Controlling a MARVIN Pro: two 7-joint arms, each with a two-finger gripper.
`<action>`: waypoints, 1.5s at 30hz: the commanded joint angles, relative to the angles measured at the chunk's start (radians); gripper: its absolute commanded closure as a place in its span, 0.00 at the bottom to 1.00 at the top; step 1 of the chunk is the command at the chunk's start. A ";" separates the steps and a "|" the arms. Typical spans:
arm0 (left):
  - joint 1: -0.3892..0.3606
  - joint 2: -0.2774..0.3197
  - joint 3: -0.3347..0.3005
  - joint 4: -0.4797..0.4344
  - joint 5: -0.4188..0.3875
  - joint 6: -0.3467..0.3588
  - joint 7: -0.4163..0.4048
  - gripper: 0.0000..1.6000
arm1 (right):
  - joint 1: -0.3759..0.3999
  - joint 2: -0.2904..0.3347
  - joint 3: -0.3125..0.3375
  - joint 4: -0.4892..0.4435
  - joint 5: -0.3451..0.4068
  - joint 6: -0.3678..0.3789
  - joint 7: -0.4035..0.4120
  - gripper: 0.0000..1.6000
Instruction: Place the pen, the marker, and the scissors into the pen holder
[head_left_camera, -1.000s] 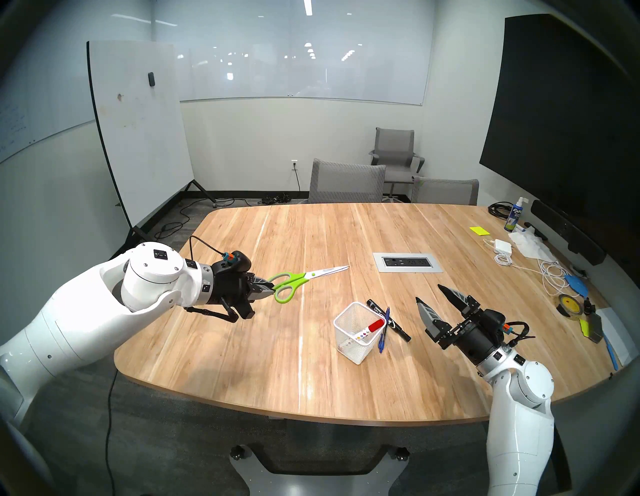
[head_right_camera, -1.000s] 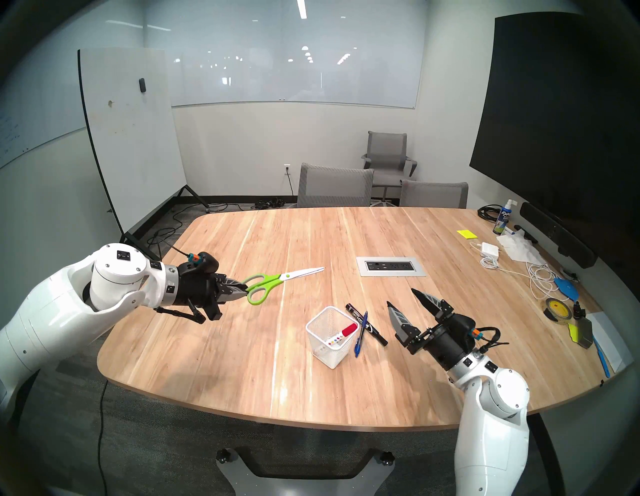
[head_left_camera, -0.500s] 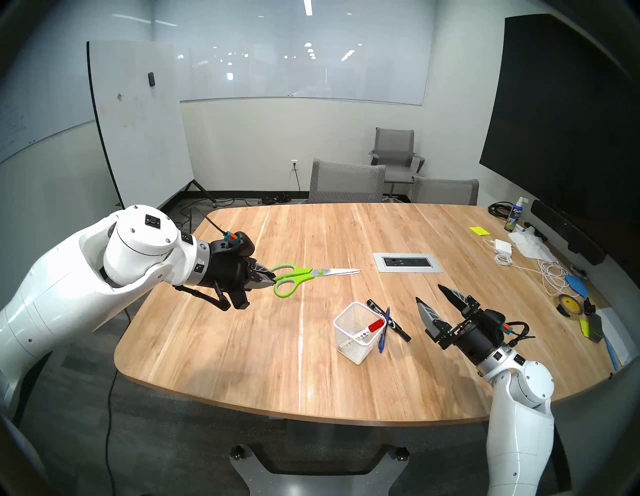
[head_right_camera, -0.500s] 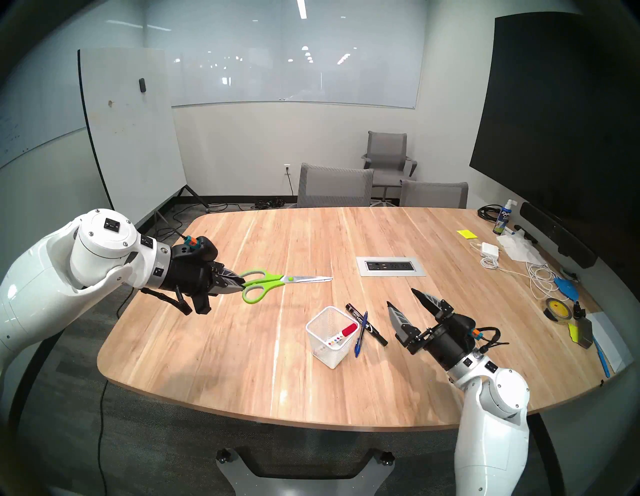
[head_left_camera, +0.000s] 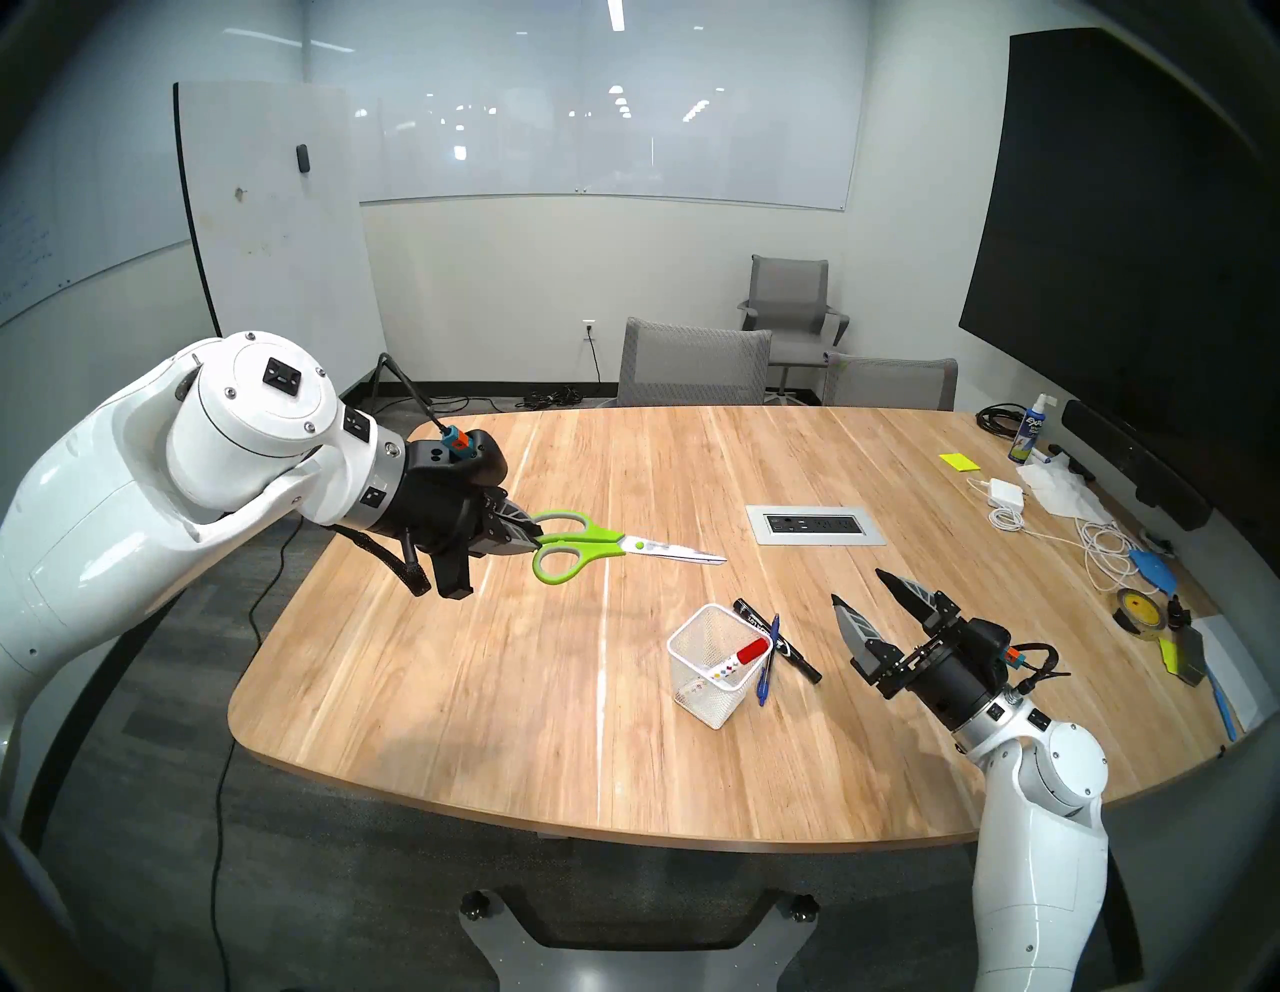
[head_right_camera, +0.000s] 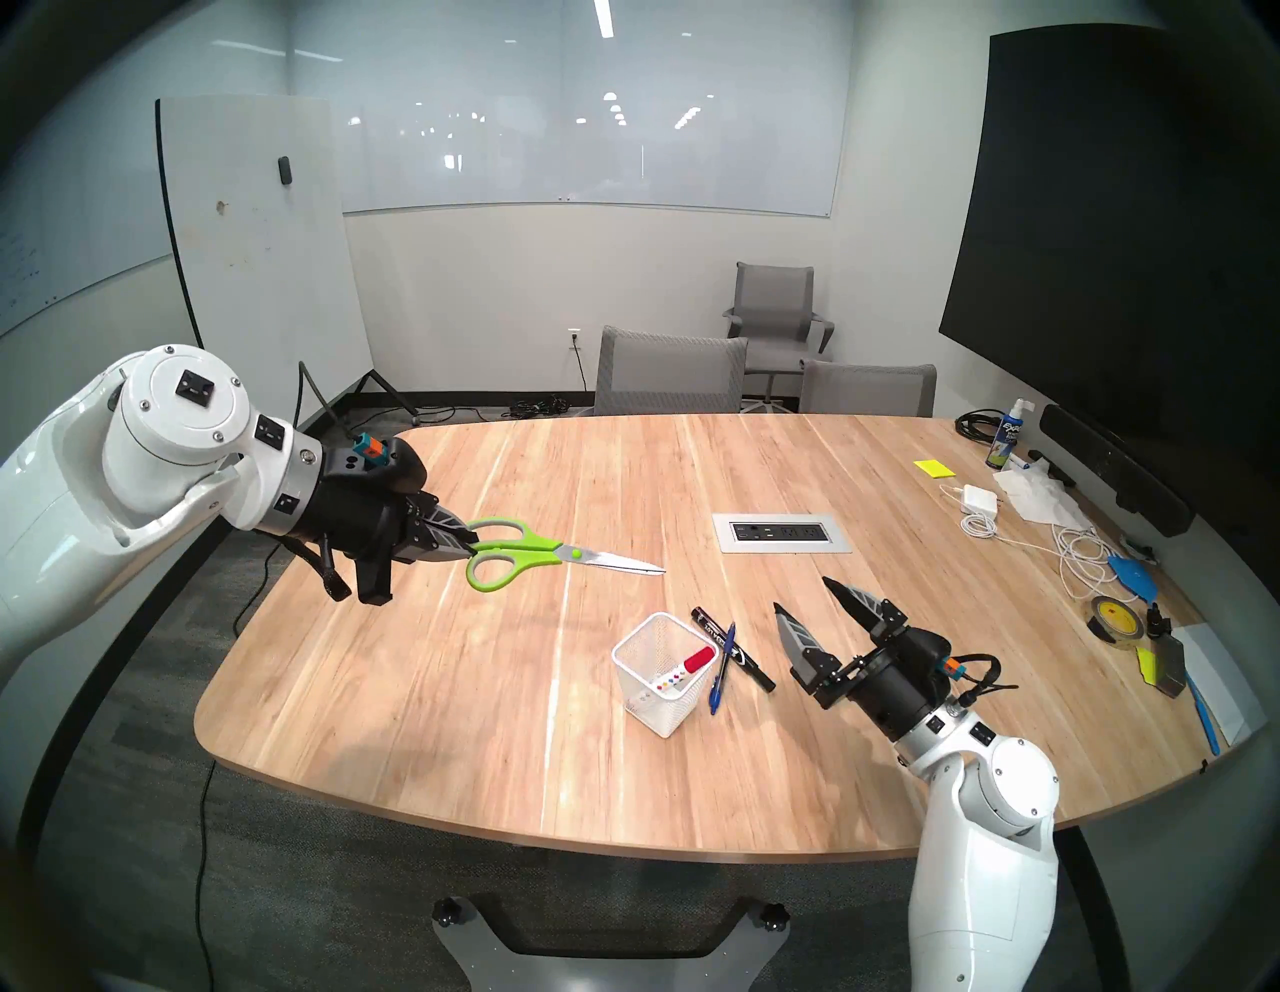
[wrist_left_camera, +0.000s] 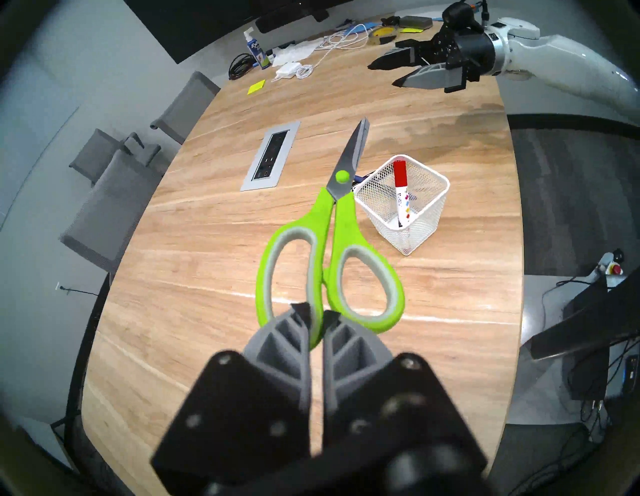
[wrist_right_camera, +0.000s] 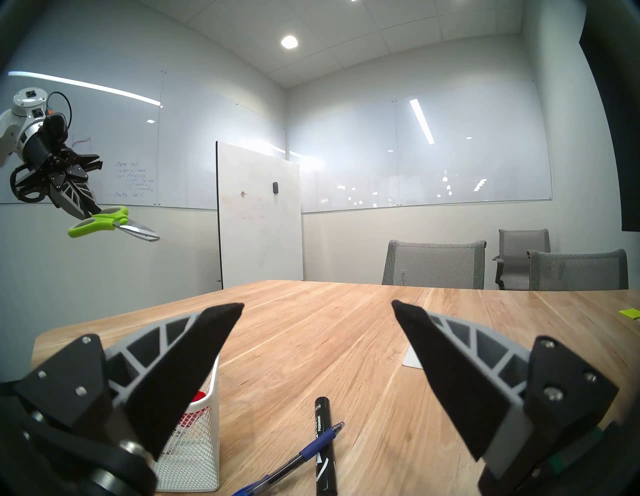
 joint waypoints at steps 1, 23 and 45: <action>-0.111 -0.086 0.042 0.005 0.099 0.014 -0.070 1.00 | 0.009 -0.002 -0.002 -0.017 0.004 0.002 -0.001 0.00; -0.282 -0.282 0.253 0.132 0.343 0.006 -0.173 1.00 | 0.011 -0.005 0.000 -0.017 0.002 0.003 0.002 0.00; -0.390 -0.381 0.385 0.191 0.462 -0.014 -0.289 1.00 | 0.012 -0.007 0.002 -0.018 0.000 0.004 0.003 0.00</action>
